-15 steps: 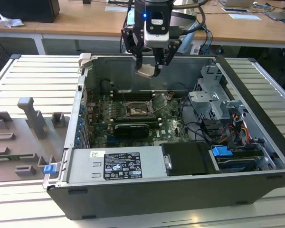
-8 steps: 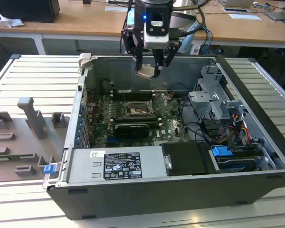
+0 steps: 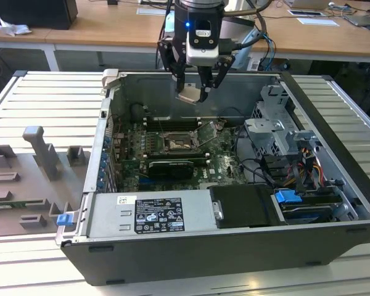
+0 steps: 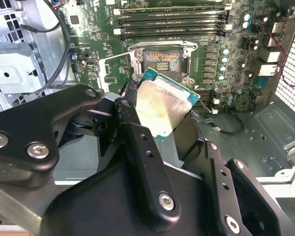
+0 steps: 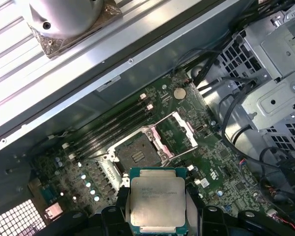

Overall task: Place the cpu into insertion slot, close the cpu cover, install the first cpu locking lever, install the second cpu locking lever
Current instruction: 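Place the cpu into insertion slot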

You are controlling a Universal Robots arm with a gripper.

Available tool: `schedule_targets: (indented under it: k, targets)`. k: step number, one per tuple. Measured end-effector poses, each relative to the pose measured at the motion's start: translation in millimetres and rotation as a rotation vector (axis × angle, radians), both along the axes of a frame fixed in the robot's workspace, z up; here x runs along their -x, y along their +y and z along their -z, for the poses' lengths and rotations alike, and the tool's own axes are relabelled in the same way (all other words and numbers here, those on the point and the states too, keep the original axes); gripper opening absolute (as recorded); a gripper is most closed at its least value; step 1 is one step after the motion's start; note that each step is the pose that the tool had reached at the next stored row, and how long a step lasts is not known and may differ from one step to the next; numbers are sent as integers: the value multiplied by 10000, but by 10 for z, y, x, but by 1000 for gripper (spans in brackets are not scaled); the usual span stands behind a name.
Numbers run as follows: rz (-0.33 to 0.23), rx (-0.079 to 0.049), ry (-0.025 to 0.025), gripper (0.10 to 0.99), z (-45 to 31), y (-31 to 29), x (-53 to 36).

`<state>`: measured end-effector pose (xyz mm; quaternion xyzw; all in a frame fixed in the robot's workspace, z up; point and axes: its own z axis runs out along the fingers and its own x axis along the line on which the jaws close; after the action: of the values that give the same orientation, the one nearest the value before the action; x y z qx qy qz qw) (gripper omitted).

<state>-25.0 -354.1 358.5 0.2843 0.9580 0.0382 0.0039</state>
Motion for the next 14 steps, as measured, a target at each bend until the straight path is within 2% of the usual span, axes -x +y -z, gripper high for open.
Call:
schedule_targets:
  k: [3, 8, 14]
  targets:
    - [102, -1, 0, 537, 6, 0, 0]
    - [604, 1, 0, 537, 31, 0, 0]
    - [1318, 9, 0, 537, 107, 0, 0]
